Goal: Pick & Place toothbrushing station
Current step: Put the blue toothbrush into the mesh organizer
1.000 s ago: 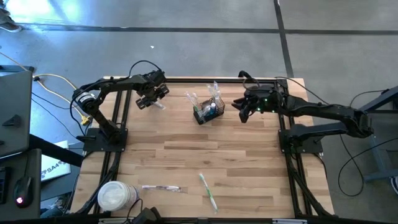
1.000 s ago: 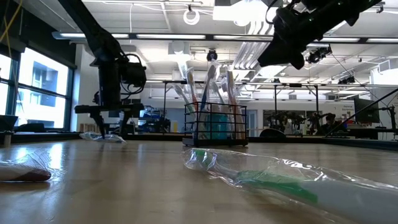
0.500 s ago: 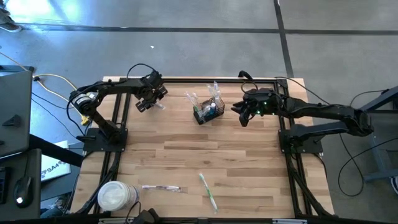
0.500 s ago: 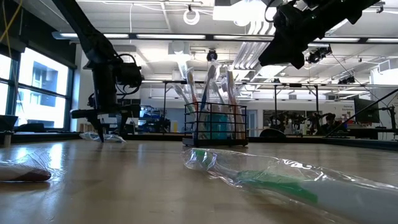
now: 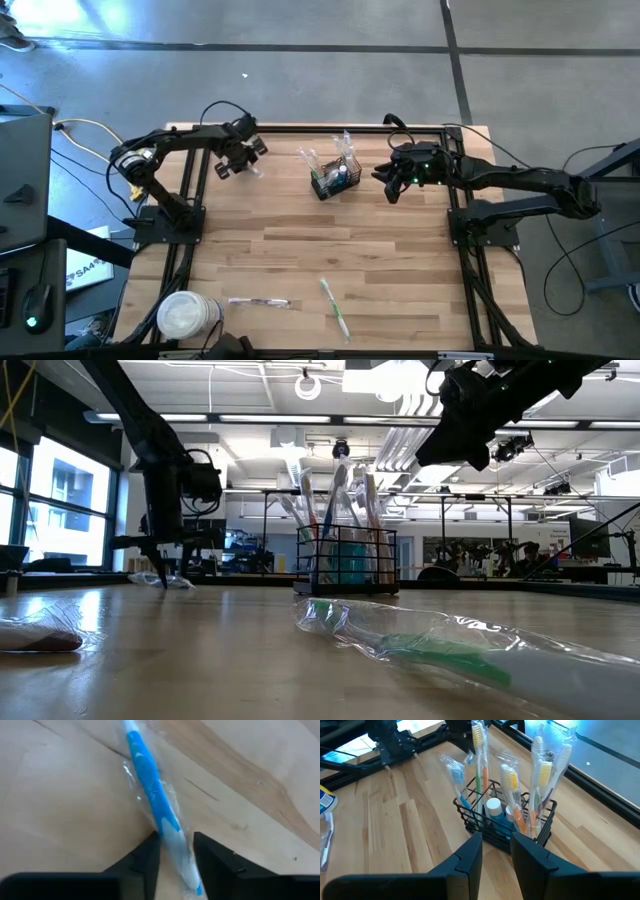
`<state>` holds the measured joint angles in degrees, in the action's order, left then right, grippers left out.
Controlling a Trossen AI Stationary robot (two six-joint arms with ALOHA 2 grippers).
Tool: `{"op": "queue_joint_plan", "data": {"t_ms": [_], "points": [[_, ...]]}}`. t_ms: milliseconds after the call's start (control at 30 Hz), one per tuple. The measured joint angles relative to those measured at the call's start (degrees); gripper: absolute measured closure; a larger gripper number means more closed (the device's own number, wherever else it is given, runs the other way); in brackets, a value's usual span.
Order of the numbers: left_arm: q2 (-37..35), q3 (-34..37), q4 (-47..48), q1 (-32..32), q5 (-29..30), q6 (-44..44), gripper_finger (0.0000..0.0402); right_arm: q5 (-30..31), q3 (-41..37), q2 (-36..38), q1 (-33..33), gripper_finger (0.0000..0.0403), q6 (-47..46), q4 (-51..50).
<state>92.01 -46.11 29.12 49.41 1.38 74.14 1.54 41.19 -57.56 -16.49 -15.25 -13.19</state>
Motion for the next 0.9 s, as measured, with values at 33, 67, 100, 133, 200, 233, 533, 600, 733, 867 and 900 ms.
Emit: {"op": "queue_joint_plan", "data": {"t_ms": [33,67,100,133,200,233,533,600,733,867,900], "points": [[0.02,0.0,0.45,0.78,-1.45,-0.55,0.0302,0.01,0.0,0.0,0.0,0.0309,0.0,-0.03],[0.03,0.0,0.89,1.45,-2.75,-1.13,0.0318,0.0,0.0,0.0,0.0,0.0309,0.02,-0.1],[0.04,0.0,1.28,2.07,-3.86,-2.02,0.0335,0.0,0.0,0.0,0.0,0.0309,0.02,-0.17],[0.04,-0.02,1.45,2.62,-4.69,-2.95,0.0351,0.0,0.0,0.0,0.0,0.0309,0.02,-0.28],[0.08,-0.04,0.71,3.72,-6.87,-5.59,0.0381,0.0,0.0,0.0,0.0,0.0309,0.02,-0.55],[0.21,-0.09,0.38,4.03,-7.67,-7.05,0.0388,0.0,0.0,0.0,0.0,0.0309,0.02,-0.61],[0.25,0.0,-2.3,3.84,-9.82,-15.09,0.0384,0.0,0.0,0.0,0.0,0.0309,0.04,-1.87],[-0.13,0.01,-2.78,3.84,-11.07,-16.69,0.039,0.0,0.0,0.02,0.0,0.0309,0.05,-2.23],[-2.32,0.26,-2.02,3.44,-11.07,-18.81,0.039,0.0,0.0,0.02,0.0,0.0309,0.05,-3.4],[-6.06,0.36,-1.91,3.27,-9.4,-20.12,0.0388,0.0,0.0,0.02,0.0,0.0309,0.05,-3.41],[-7.03,0.26,-2.14,3.3,-9.31,-20.54,0.0388,0.0,0.0,0.02,0.0,0.0309,0.05,-3.41]]}}
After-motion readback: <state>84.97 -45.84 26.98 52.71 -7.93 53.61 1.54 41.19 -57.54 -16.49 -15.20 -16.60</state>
